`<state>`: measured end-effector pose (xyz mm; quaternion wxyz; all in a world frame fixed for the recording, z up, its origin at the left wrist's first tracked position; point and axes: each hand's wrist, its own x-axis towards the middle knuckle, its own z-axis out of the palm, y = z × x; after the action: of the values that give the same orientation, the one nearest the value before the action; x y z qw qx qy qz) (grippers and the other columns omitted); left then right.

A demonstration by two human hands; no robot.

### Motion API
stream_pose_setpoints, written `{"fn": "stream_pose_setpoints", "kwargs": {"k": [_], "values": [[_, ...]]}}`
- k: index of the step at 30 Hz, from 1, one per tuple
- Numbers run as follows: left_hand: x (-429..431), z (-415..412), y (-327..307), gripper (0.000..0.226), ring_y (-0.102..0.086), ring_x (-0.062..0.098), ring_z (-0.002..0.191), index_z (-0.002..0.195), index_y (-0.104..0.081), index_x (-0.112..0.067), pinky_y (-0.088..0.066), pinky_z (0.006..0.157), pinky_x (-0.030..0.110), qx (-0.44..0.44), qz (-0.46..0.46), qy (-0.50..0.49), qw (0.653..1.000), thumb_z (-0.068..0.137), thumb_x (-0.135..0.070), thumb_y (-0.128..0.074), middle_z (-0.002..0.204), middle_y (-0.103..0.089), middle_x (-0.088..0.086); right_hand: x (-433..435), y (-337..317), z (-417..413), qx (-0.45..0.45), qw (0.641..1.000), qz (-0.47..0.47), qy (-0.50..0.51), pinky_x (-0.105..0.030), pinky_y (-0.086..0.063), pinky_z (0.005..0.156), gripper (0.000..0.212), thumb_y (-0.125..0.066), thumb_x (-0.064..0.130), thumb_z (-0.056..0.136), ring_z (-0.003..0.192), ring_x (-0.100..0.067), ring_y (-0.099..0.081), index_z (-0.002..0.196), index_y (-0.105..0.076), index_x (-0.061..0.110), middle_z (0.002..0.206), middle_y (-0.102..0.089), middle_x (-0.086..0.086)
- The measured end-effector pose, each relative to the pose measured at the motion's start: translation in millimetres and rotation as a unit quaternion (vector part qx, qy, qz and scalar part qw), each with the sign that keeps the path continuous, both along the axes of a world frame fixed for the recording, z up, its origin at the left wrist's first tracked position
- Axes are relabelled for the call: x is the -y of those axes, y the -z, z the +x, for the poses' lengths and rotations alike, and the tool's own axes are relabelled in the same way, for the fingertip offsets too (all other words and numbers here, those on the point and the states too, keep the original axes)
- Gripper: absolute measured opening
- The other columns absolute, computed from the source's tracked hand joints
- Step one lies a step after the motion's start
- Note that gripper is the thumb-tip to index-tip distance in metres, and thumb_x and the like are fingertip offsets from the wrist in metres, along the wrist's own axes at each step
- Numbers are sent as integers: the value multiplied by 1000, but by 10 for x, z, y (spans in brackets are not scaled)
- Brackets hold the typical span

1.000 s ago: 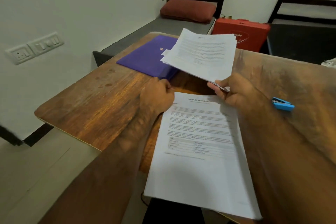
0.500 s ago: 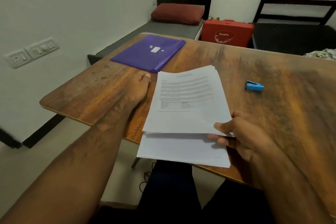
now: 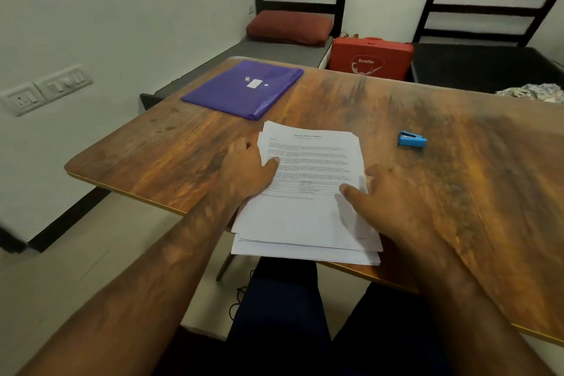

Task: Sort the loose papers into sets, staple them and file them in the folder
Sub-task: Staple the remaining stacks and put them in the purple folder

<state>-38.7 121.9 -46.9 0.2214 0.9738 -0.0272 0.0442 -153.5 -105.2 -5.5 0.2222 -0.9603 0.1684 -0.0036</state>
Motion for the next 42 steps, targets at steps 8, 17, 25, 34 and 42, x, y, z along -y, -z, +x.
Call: {"fn": "stream_pose_setpoints", "kwargs": {"k": [8,17,25,34,42], "values": [[751,-274,60,67,-29,33,150,153,-35,1,-18,126,44,5,41,-27,999,105,-45,-40,162,-33,17,214,10,50,-50,998,-45,5,-42,-41,106,58,-60,48,97,138,-29,-38,150,-47,26,152,-42,-8],[1491,-227,106,72,-22,32,153,155,-31,0,-13,126,48,12,57,29,998,104,-50,-37,165,-29,15,664,30,145,-15,995,-71,63,-47,-30,111,45,-62,40,92,139,-29,-38,137,-59,35,147,-48,-3],[1513,276,92,67,-36,25,138,146,-47,-19,-24,114,49,36,24,52,998,97,-65,-43,151,-45,4,1045,209,663,114,993,-6,17,-37,-48,87,20,-64,28,93,112,-24,-57,111,-73,30,112,-68,5],[1465,429,119,64,-38,17,131,136,-53,-37,-28,107,34,55,-49,51,996,83,-69,-69,143,-47,-7,1139,524,883,184,982,33,3,-34,-45,78,12,-63,22,92,97,-13,-53,92,-71,31,96,-62,10],[1459,454,99,76,-51,15,119,134,-48,-37,-53,99,45,14,-130,32,991,73,-64,-82,133,-51,-9,1175,517,818,200,976,78,-27,-26,-46,74,11,-70,20,91,90,-12,-56,93,-72,30,90,-60,15]]}}
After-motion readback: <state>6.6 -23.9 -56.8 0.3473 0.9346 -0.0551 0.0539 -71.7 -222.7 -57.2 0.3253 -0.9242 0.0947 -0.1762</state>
